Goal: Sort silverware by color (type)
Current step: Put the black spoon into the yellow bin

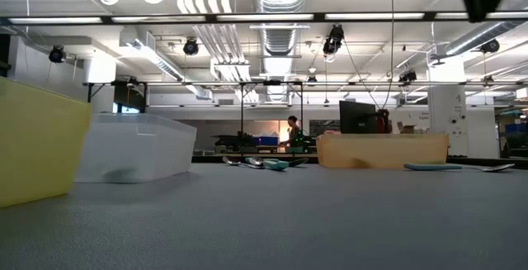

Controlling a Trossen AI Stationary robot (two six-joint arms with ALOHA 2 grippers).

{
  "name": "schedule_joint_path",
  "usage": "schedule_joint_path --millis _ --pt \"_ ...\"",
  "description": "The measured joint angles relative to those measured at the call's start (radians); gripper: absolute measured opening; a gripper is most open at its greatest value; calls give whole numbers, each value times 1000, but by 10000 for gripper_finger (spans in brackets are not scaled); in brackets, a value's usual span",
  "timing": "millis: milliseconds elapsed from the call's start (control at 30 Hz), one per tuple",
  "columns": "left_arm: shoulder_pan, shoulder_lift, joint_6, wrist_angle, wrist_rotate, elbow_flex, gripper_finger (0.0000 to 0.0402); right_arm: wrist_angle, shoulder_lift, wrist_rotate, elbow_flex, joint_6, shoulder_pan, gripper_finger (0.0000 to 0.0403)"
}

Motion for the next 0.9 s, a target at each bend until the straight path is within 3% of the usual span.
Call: schedule_joint_path --millis 233,533,600,767,900 --pt "0 33 47 54 -35 17 5 -18 19 -98 -30 53 43 107" --pt "2 16 70 66 -88 1 76 -16 19 -241 -150 141 133 107" --pt "2 16 103 80 -138 0 96 -14 19 -242 -176 153 162 107" --pt "4 16 124 106 -386 0 138 8 18 -279 -248 155 215 107" --pt "15 16 79 120 -525 0 156 124 11 -349 -329 155 238 107"
